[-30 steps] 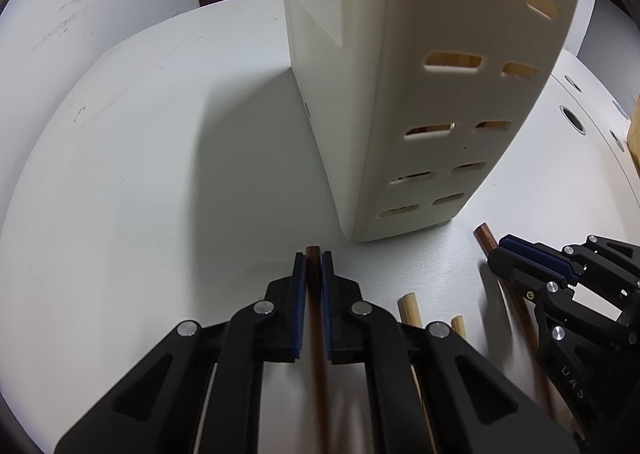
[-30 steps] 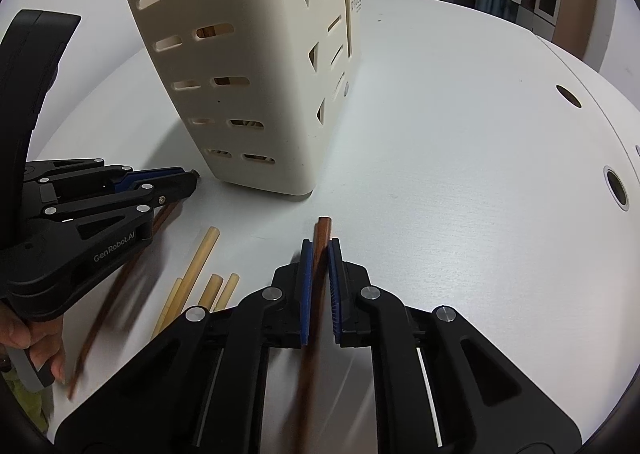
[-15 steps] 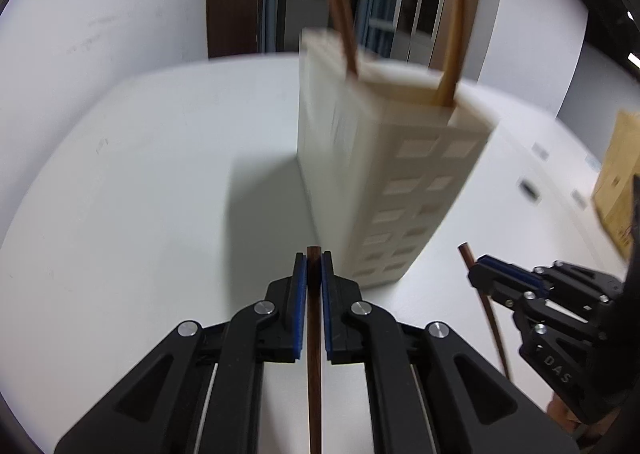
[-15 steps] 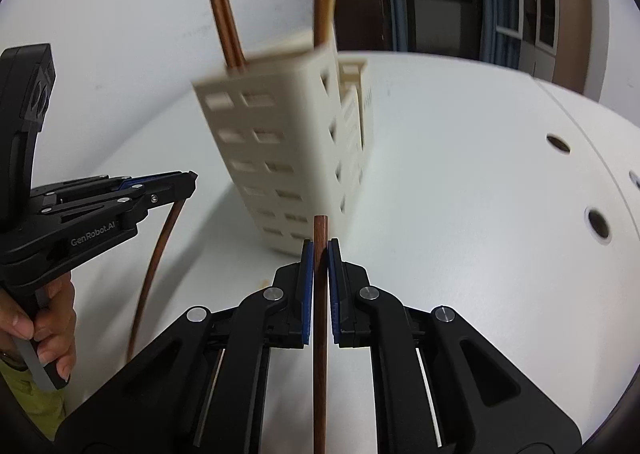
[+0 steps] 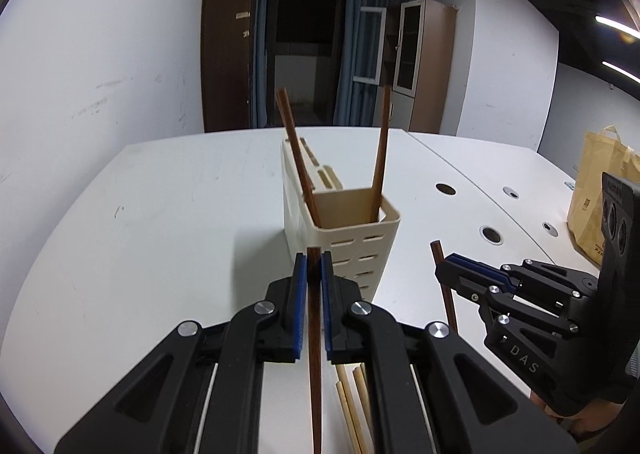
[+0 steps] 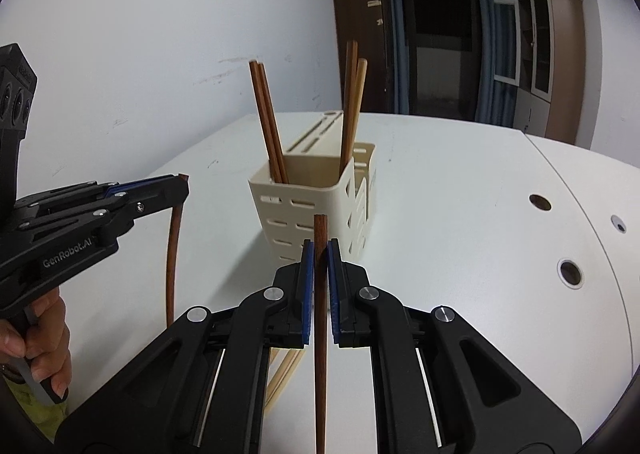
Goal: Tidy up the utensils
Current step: 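Lift both held brown chopsticks up over the cream holder, then lower both chopsticks into the holder and open both tools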
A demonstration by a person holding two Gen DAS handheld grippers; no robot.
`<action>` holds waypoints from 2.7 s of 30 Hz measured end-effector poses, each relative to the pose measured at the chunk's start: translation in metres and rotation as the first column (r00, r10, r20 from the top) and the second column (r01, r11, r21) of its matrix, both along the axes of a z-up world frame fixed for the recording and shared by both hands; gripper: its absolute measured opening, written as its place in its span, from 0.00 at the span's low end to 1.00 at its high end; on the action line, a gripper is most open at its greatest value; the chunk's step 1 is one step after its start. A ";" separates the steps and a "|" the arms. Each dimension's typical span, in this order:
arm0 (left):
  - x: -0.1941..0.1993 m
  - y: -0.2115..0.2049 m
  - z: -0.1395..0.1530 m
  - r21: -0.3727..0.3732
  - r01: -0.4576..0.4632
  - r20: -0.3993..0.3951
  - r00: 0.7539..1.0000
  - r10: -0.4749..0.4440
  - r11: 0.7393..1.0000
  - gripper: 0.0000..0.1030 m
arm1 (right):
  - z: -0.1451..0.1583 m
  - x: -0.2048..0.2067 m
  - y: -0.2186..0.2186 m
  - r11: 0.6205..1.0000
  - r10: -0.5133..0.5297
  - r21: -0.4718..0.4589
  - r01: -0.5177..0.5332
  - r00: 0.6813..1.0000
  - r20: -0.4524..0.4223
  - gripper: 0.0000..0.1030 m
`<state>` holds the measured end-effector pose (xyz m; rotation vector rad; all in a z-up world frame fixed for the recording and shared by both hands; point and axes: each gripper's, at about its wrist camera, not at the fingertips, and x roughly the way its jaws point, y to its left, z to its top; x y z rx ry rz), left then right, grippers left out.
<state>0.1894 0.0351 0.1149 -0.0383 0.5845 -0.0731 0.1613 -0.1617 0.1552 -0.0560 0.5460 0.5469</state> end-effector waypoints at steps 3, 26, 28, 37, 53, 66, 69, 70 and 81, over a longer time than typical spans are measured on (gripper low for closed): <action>-0.006 0.004 0.007 -0.002 0.001 0.012 1.000 -0.001 1.000 0.07 | 0.010 -0.005 -0.001 1.000 0.003 0.002 -0.003 1.000 0.023 0.06; -0.013 -0.005 0.062 0.037 0.028 0.160 0.986 -0.033 0.999 0.07 | 0.078 -0.014 0.001 0.999 0.017 0.042 -0.024 0.985 0.174 0.06; -0.011 -0.003 0.070 0.028 0.034 0.179 0.983 -0.038 0.999 0.07 | 0.085 -0.011 0.000 0.998 0.009 0.059 -0.021 0.981 0.192 0.06; 0.000 0.003 0.076 0.015 0.033 0.238 0.971 -0.036 0.999 0.07 | 0.097 0.007 -0.006 0.992 -0.007 0.123 -0.024 0.971 0.239 0.06; -0.016 0.008 0.103 -0.029 -0.002 0.436 0.900 0.014 1.000 0.07 | 0.113 0.021 -0.012 0.971 0.017 0.219 -0.098 0.939 0.344 0.06; -0.063 0.017 0.126 -0.101 -0.054 0.666 0.738 0.108 0.993 0.07 | 0.131 0.005 -0.032 0.939 -0.037 0.307 -0.152 0.846 0.532 0.06; -0.065 0.014 0.126 -0.103 -0.046 0.688 0.718 0.105 0.994 0.07 | 0.132 0.013 -0.033 0.932 -0.042 0.323 -0.161 0.840 0.540 0.06; -0.064 0.014 0.126 -0.105 -0.045 0.691 0.715 0.106 0.993 0.07 | 0.132 0.016 -0.035 0.926 -0.041 0.336 -0.174 0.837 0.546 0.06; -0.024 0.008 0.119 -0.092 -0.072 0.673 0.731 0.115 0.993 0.07 | 0.132 0.035 -0.031 0.917 -0.057 0.349 -0.191 0.805 0.591 0.06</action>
